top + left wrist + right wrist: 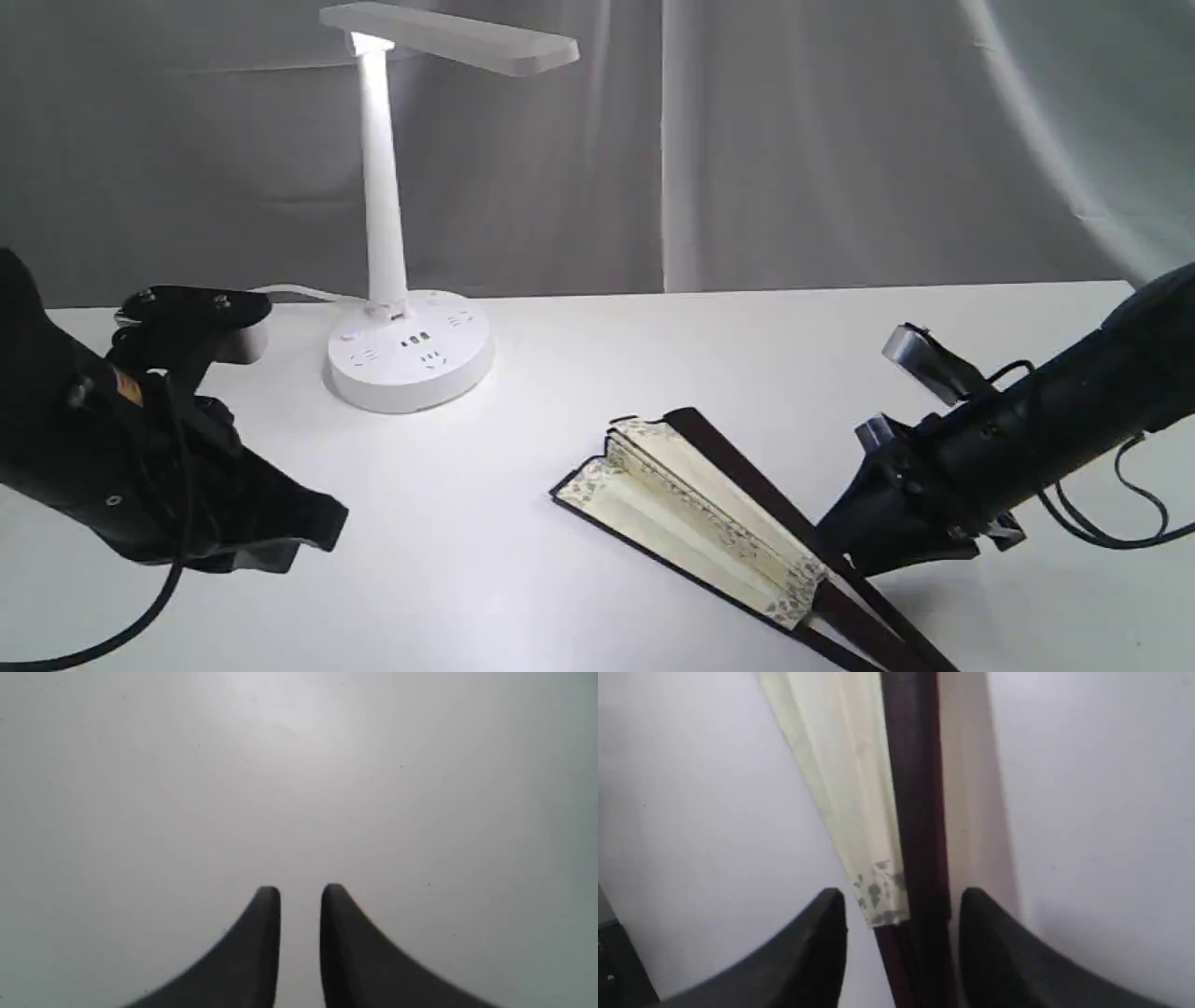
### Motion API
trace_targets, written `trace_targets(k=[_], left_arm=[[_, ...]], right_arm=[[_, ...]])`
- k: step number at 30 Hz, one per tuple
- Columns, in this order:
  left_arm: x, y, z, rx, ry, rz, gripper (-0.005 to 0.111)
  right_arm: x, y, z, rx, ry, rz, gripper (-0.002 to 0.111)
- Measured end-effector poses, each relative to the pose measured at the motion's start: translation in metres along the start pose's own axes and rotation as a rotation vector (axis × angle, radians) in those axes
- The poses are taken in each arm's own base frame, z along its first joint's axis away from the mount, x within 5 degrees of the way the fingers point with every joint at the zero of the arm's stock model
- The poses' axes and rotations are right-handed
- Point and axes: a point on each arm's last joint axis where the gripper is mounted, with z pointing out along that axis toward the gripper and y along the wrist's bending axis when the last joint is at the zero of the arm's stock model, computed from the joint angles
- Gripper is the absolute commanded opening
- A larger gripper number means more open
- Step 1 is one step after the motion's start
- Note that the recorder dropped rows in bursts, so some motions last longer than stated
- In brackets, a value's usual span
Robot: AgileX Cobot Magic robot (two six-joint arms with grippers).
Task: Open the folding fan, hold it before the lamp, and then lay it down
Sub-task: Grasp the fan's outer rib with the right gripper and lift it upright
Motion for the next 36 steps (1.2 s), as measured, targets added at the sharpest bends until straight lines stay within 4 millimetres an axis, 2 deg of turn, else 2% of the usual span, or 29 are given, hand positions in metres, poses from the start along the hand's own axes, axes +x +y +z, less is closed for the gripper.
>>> trace_targets(k=[10,16,23,31,34,36], left_arm=[[0.003,0.001,0.011,-0.001,0.034,-0.006,0.014],[0.002,0.002,0.012,-0.002,0.030,-0.007,0.014],[0.002,0.002,0.012,-0.002,0.030,-0.007,0.014],[0.002,0.002,0.012,-0.002,0.030,-0.007,0.014],[0.002,0.002,0.012,-0.001,0.030,-0.008,0.014],[0.002,0.002,0.012,-0.001,0.030,-0.008,0.014]], right_arm=[[0.004,-0.002,0.004,-0.002,0.001,-0.005,0.036],[-0.001,-0.002,0.003,0.000,-0.049,0.009,0.030],[-0.005,-0.001,0.004,0.005,-0.095,0.023,0.030],[-0.004,-0.008,0.023,-0.027,-0.064,0.057,0.030],[-0.004,-0.009,0.025,-0.040,-0.064,0.057,0.030],[-0.004,-0.008,0.024,-0.040,-0.066,0.051,0.026]])
